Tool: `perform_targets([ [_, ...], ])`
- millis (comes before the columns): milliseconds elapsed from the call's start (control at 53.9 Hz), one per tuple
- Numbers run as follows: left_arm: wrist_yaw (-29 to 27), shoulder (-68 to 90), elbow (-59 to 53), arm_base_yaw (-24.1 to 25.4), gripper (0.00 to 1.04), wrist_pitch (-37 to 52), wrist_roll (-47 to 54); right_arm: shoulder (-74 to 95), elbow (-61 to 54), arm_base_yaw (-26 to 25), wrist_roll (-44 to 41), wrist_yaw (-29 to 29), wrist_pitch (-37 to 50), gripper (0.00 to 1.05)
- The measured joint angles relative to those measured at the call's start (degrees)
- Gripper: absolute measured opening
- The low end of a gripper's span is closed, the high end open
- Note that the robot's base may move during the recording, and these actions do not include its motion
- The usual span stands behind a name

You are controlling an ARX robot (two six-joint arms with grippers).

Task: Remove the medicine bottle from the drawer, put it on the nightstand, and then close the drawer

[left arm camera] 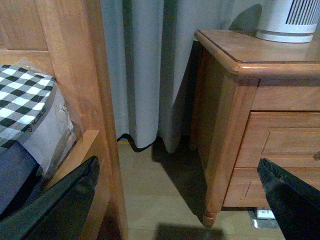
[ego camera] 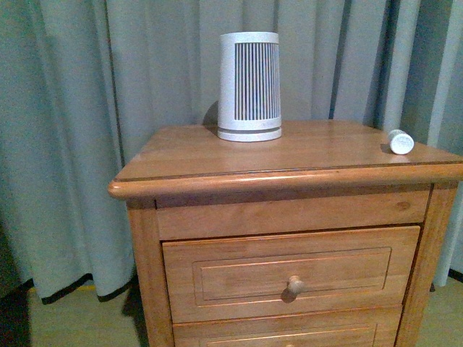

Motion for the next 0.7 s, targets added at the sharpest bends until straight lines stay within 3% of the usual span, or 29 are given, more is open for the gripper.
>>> perform_targets([
  [260, 0.0, 0.0, 0.0, 0.0, 0.98, 0.0, 0.0, -2.4, -2.2, -0.1, -0.1, 0.0, 0.3, 0.02],
  [594, 0.0, 0.0, 0.0, 0.0, 0.98, 0.0, 0.0, -2.5, -2.2, -0.1, -0.2, -0.1, 0.3, 0.03],
  [705, 0.0, 0.0, 0.0, 0.0, 0.98, 0.0, 0.0, -2.6, -2.2, -0.1, -0.2, -0.1, 0.3, 0.22],
])
